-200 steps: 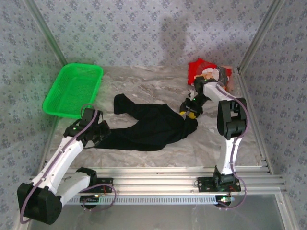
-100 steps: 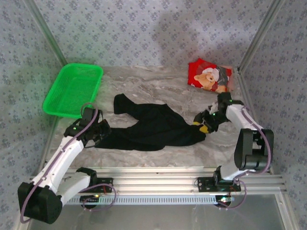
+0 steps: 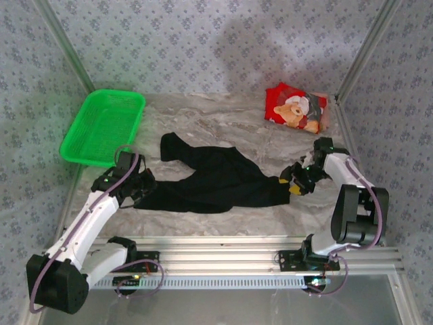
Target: Fold and stack the t-shirts
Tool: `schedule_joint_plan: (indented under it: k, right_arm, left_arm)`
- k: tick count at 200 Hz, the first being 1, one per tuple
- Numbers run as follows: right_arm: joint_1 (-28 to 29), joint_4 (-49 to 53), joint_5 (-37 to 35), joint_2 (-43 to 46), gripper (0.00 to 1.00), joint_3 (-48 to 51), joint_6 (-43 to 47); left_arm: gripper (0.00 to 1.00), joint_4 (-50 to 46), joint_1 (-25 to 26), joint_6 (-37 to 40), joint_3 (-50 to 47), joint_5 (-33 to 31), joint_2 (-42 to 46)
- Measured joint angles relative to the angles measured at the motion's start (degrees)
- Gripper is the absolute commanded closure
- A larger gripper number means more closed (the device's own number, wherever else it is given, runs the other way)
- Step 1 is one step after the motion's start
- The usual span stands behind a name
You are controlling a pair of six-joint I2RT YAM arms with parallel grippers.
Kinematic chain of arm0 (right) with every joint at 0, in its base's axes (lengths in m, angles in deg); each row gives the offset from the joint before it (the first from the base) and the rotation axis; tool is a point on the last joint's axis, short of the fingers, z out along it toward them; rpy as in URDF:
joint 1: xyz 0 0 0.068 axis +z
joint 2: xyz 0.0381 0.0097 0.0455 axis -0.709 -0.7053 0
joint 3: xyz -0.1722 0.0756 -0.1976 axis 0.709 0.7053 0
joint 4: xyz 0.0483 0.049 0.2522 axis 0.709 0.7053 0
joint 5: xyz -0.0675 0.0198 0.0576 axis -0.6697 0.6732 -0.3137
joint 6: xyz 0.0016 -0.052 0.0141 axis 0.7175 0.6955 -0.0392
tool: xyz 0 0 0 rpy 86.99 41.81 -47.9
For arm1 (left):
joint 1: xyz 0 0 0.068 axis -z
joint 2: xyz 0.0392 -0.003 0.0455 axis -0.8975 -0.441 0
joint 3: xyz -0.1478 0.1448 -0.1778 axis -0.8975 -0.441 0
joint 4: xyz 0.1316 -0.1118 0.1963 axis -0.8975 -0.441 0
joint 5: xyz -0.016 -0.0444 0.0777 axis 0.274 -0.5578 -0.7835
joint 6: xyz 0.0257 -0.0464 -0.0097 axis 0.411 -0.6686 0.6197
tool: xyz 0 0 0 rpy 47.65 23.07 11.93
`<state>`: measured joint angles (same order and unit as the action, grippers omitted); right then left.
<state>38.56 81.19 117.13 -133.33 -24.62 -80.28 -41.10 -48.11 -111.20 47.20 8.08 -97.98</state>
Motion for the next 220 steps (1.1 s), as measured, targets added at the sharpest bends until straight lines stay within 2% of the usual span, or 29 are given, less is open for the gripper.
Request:
schedule_joint_plan:
  k: [26,36,64,83,108,158,220]
  right_arm:
    - [2.2,-0.5,-4.3,-4.8,0.47,-0.7,2.1]
    - [3.3,-1.7,-5.5,-7.4,0.51,-0.8,2.7]
    - [6.6,-4.1,-7.2,-12.5,0.86,-2.2,3.1]
    - [7.9,-4.6,-7.6,-13.8,1.0,-4.3,3.2]
    - [8.7,-3.8,-8.1,-12.0,1.0,-6.2,3.3]
    - [9.9,5.7,-7.9,0.0,1.0,-7.9,3.3]
    - [11.0,15.3,-5.7,3.9,0.98,-8.2,2.6]
  left_arm:
    - [1.0,0.0,0.0,0.0,0.0,0.2,0.0]
    - [1.0,0.0,0.0,0.0,0.0,0.2,0.0]
    - [1.0,0.0,0.0,0.1,0.0,0.2,0.0]
    - [1.0,-0.2,0.0,0.4,0.4,0.2,0.0]
    - [1.0,-1.3,0.0,1.1,2.7,0.1,0.2]
    - [1.0,-4.6,0.0,2.6,8.4,-0.7,2.5]
    - [1.0,-7.8,0.0,3.7,12.7,-1.4,2.7]
